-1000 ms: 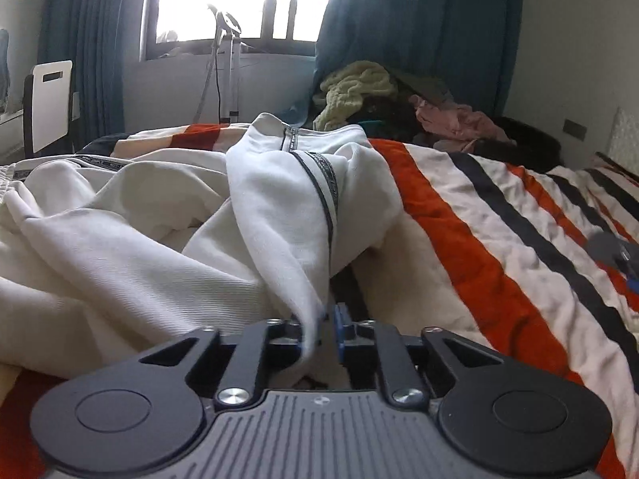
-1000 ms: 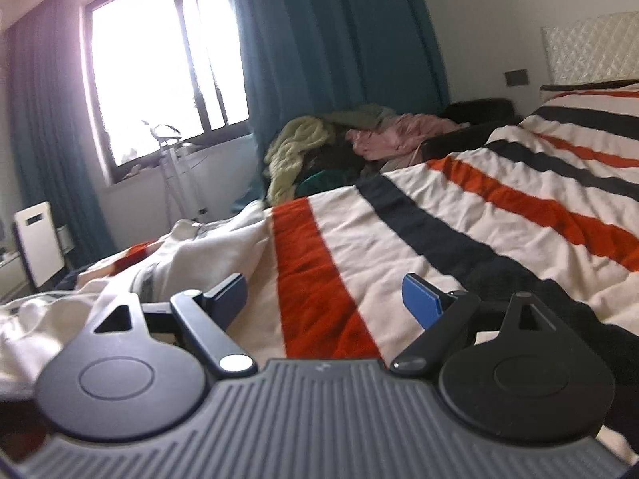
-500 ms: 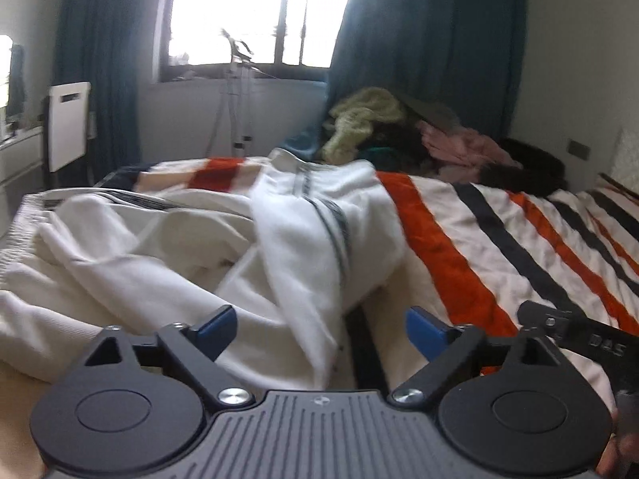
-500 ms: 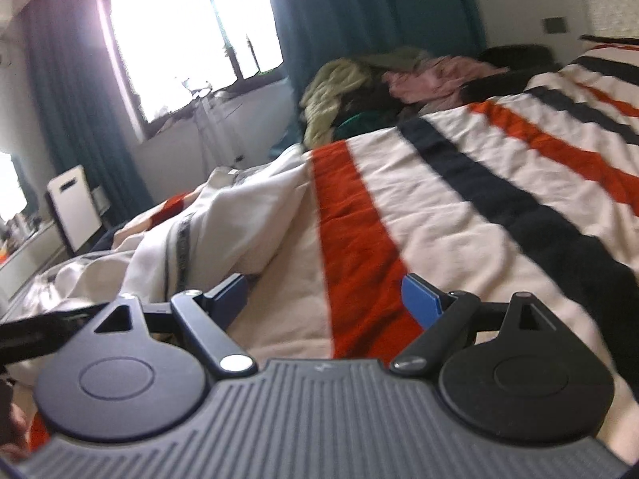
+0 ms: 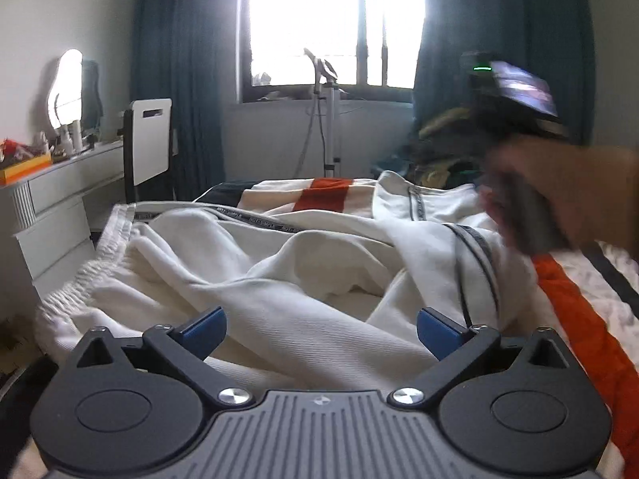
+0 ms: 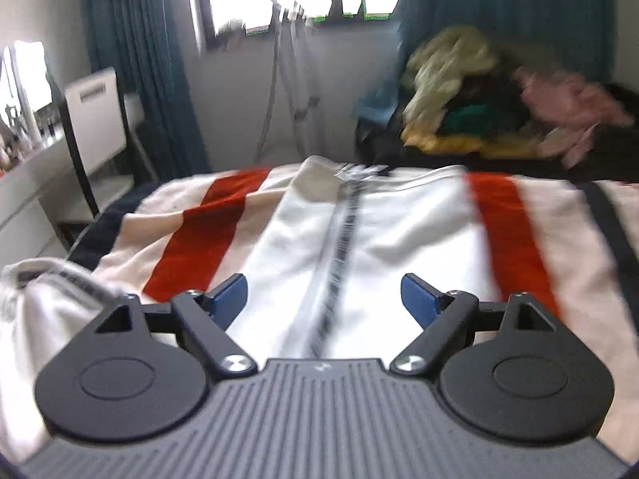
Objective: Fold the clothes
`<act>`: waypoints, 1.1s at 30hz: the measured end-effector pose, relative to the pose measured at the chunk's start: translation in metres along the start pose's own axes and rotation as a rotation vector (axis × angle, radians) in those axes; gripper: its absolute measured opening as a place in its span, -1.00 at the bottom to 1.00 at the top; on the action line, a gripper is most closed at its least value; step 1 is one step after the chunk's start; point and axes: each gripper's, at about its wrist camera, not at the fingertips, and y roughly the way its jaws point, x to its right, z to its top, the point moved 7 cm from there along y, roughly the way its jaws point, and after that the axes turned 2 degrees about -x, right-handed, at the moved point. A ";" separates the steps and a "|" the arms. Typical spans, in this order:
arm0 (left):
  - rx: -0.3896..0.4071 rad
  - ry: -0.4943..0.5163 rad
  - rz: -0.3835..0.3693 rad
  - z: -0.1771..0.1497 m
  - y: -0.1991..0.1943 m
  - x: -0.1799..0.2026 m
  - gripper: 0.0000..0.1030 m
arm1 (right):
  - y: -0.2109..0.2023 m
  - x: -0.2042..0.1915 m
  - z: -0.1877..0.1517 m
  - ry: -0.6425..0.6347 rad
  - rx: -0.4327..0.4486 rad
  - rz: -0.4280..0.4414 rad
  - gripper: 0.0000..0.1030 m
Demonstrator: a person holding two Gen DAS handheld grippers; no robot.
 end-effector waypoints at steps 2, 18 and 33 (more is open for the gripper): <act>-0.023 -0.024 -0.002 -0.007 0.016 -0.003 0.99 | 0.047 -0.016 0.022 -0.013 -0.047 0.015 0.64; -0.046 -0.142 0.045 -0.018 0.064 -0.018 0.98 | 0.139 -0.034 0.047 -0.114 0.028 -0.143 -0.89; 0.086 -0.193 0.050 0.009 -0.002 -0.022 0.98 | -0.182 0.165 0.050 0.231 0.359 -0.319 -0.90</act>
